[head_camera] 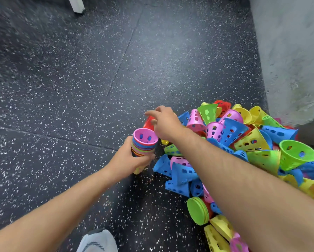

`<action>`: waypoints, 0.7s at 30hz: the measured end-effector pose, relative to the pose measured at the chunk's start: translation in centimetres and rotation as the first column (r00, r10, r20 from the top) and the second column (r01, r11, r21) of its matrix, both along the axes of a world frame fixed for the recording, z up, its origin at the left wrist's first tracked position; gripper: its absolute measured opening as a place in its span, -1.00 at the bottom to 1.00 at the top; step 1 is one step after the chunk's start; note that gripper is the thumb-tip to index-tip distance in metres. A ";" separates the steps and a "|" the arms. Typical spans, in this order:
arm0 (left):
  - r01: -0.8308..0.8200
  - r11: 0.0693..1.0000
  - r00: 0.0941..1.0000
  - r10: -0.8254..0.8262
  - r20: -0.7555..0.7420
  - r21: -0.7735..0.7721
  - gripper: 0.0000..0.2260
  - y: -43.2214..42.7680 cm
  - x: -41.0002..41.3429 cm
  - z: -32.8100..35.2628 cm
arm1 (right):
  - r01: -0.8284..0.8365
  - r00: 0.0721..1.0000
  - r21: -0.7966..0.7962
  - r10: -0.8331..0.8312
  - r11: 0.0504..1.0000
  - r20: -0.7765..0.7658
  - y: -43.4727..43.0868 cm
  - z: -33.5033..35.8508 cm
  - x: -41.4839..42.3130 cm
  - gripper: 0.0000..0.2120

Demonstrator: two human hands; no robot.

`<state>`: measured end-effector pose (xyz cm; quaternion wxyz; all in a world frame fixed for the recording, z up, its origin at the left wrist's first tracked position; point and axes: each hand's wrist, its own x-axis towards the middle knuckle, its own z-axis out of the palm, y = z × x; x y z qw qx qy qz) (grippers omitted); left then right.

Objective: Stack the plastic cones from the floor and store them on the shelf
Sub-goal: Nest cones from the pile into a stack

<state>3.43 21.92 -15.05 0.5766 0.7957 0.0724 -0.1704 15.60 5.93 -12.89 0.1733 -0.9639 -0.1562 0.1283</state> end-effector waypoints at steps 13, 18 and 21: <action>0.149 0.981 0.987 -0.155 0.040 0.123 -0.42 1.0 2.6 -1.0 | 0.136 0.990 0.263 -0.143 0.955 0.005 -1.8 -0.4 2.1 -0.81; 0.186 0.972 0.975 -0.201 0.095 0.145 -0.31 0.3 2.7 -1.4 | 0.151 0.957 0.502 -0.253 0.851 0.140 -4.6 4.6 -1.8 -0.86; 0.186 0.973 0.975 -0.201 0.098 0.139 -0.37 -0.1 2.6 -1.9 | 0.091 0.970 0.469 -0.184 0.879 0.156 -5.0 5.3 -4.5 -0.87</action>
